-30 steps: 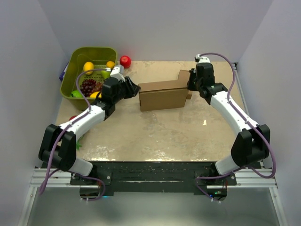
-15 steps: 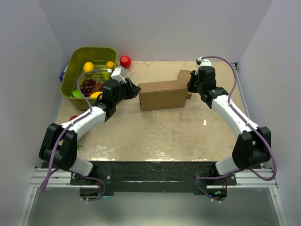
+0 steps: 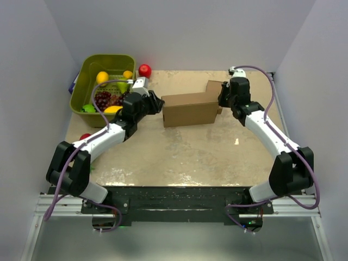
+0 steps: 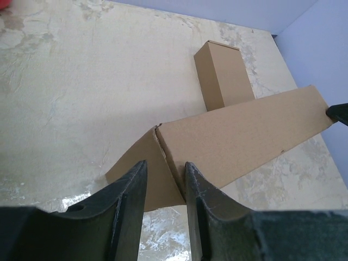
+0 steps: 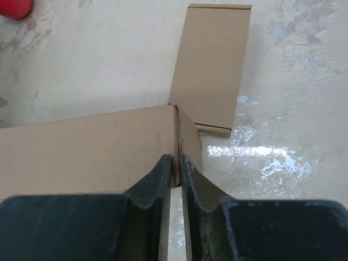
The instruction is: Fold the paper box
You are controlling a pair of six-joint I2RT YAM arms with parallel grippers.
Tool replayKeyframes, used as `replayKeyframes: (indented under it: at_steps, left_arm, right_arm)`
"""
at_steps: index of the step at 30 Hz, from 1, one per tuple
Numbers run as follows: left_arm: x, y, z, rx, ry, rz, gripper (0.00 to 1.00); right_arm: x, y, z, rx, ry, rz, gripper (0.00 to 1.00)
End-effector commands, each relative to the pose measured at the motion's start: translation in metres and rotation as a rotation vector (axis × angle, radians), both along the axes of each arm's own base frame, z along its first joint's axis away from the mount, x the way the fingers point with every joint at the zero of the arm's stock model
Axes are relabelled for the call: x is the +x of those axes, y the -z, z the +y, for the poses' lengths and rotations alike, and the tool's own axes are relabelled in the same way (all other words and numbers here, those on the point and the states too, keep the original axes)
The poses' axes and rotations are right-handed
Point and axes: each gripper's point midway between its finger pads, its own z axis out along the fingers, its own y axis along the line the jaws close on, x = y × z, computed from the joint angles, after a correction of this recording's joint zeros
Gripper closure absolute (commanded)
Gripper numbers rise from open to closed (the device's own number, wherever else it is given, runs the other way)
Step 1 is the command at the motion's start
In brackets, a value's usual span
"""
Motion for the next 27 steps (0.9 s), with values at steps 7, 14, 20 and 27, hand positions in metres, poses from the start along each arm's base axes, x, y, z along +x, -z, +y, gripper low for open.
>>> replayKeyframes:
  at_steps: [7,14,20,27]
  left_arm:
    - [-0.055,0.054,-0.012,0.137,0.034,0.072,0.54]
    - [-0.084,0.029,-0.016,0.113,0.065,-0.006,0.30]
    - [-0.105,0.001,0.000,0.092,0.066,-0.063,0.15]
    - [-0.102,-0.020,0.011,0.106,0.036,-0.102,0.02]
  right_arm:
    - [-0.067,0.058,-0.009,-0.061,0.013,0.228,0.77]
    - [-0.094,0.034,0.004,-0.034,-0.008,0.177,0.55]
    - [-0.107,-0.006,0.003,0.004,-0.042,0.082,0.20]
    - [-0.093,-0.019,0.020,0.042,-0.122,0.050,0.10]
